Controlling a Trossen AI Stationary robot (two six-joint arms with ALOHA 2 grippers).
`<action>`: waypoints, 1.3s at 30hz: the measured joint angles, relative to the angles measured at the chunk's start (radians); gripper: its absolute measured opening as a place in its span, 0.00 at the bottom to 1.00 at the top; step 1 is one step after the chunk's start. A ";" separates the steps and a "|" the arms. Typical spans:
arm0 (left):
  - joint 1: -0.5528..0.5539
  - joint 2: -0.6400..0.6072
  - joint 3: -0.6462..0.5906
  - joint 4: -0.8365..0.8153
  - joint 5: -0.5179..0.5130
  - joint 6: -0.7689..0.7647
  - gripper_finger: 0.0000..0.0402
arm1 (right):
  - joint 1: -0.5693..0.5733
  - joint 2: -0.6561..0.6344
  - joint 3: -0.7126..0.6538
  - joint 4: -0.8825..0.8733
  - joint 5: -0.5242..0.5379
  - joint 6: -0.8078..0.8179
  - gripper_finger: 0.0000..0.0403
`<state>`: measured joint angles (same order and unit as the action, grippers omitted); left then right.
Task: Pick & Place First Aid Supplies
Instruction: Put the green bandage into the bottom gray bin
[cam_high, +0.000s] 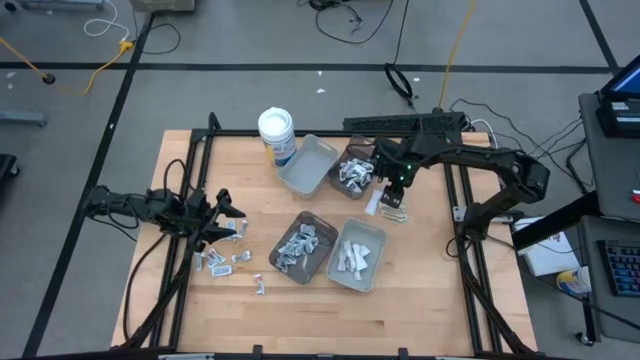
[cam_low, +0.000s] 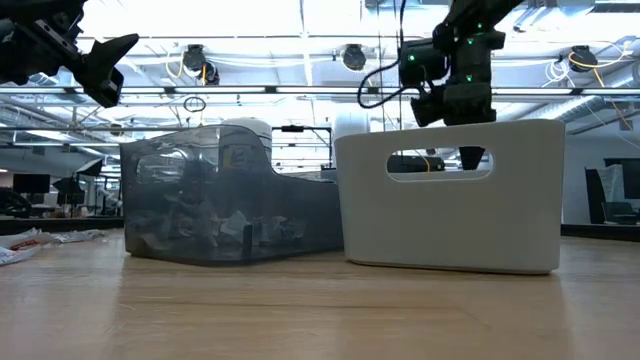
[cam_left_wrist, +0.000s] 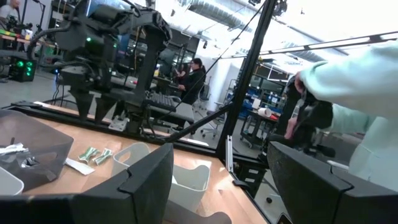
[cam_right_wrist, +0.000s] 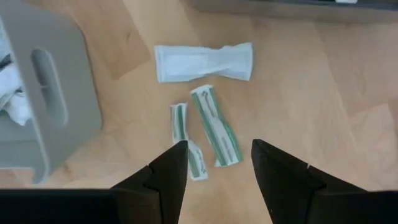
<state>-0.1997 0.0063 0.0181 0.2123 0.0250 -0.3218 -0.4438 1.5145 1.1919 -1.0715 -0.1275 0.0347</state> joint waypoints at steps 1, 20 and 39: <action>0.000 0.000 0.000 0.000 0.000 0.000 0.66 | -0.004 0.001 -0.013 0.010 -0.001 -0.015 0.42; 0.000 0.000 0.000 0.000 0.000 0.000 0.66 | 0.040 0.036 -0.277 0.296 0.055 -0.054 0.42; 0.000 0.000 0.000 0.000 0.000 0.000 0.66 | 0.040 0.117 -0.290 0.343 0.077 -0.050 0.05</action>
<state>-0.1997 0.0063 0.0181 0.2127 0.0250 -0.3218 -0.4042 1.6318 0.9020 -0.7284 -0.0502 -0.0151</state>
